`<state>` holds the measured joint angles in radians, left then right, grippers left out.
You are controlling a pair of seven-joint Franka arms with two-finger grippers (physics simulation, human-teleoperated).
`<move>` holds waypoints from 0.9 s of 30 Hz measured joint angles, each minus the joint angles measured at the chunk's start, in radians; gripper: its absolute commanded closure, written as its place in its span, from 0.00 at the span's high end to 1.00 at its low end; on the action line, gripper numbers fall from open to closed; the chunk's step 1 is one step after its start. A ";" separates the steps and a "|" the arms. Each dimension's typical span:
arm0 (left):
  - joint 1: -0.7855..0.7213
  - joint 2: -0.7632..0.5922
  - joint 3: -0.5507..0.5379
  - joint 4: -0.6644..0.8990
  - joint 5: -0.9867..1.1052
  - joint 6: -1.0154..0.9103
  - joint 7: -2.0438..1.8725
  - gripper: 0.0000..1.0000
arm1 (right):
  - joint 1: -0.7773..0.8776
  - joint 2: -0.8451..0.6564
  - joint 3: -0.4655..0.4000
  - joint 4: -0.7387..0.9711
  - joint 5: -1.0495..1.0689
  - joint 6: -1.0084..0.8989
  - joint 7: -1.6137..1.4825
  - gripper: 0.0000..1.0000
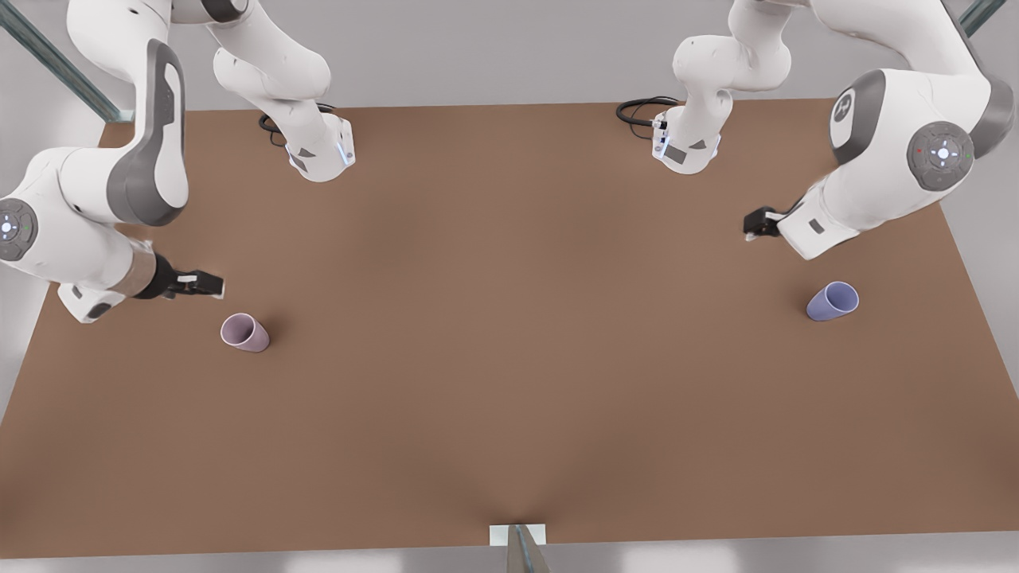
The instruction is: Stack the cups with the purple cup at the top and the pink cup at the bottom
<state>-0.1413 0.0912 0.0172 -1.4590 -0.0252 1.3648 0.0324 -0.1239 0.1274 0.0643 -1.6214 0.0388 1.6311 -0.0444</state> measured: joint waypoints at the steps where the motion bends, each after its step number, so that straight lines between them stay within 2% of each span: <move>1: 0.007 0.008 0.001 0.001 0.004 0.021 -0.003 1.00 | 0.000 0.000 0.000 -0.001 0.000 0.027 -0.002 1.00; 7: 0.006 0.024 0.001 0.001 0.008 0.085 -0.020 1.00 | -0.007 0.004 0.000 -0.025 0.000 0.125 -0.012 1.00; 14: 0.001 0.038 -0.006 -0.006 0.006 0.050 -0.032 1.00 | -0.067 0.044 0.000 -0.242 0.001 0.297 -0.026 1.00; 19: 0.005 0.047 0.001 -0.005 0.011 0.024 -0.037 1.00 | -0.112 0.132 0.000 -0.259 0.001 0.431 -0.047 1.00; 27: 0.003 0.055 0.001 -0.005 0.010 0.003 -0.044 1.00 | -0.105 0.116 0.004 -0.320 0.001 0.517 -0.073 1.00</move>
<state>-0.1380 0.1467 0.0184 -1.4645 -0.0152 1.3682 -0.0114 -0.2293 0.2429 0.0687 -1.9410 0.0401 2.1482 -0.1176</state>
